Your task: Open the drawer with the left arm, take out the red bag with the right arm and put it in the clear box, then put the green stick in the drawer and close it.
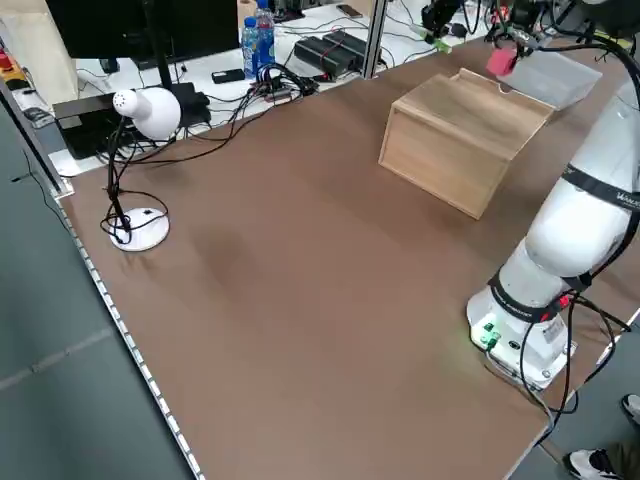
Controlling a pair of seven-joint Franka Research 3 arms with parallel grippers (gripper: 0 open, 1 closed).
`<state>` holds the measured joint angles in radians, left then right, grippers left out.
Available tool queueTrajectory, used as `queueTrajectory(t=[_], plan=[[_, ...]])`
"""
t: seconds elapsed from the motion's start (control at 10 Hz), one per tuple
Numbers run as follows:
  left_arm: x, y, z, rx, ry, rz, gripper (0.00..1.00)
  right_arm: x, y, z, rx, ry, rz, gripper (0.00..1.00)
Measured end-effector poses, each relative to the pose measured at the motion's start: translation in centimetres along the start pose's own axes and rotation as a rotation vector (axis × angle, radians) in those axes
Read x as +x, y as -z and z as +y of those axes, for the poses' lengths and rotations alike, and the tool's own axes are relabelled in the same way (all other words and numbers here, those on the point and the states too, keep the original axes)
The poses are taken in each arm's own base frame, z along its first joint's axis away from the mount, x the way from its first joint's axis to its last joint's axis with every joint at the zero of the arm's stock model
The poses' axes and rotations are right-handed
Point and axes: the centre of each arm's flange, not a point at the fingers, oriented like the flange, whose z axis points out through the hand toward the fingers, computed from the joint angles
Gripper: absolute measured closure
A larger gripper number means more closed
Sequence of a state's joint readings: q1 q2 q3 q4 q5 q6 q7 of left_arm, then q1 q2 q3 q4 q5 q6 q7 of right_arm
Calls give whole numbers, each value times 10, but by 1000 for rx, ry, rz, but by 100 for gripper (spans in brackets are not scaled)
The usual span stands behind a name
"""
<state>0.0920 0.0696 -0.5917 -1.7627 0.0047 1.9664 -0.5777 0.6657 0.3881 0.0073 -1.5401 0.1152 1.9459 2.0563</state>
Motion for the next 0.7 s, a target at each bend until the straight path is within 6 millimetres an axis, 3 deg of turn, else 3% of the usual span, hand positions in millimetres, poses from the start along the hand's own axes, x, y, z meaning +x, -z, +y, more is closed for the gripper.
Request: queueTrajectory(t=[0.2,0.4,0.5,0.7], plan=[[-19,-1,48,-36,44,-17,82,43,34,-18,-26,115,9,44],[-41,-17,105,-64,63,-60,82,102,47,-36,-78,263,15,44],[-51,-29,129,-61,67,-76,82,143,49,-47,-100,337,12,44],[-71,-61,170,-64,60,-135,82,246,51,-67,-116,494,-11,44]])
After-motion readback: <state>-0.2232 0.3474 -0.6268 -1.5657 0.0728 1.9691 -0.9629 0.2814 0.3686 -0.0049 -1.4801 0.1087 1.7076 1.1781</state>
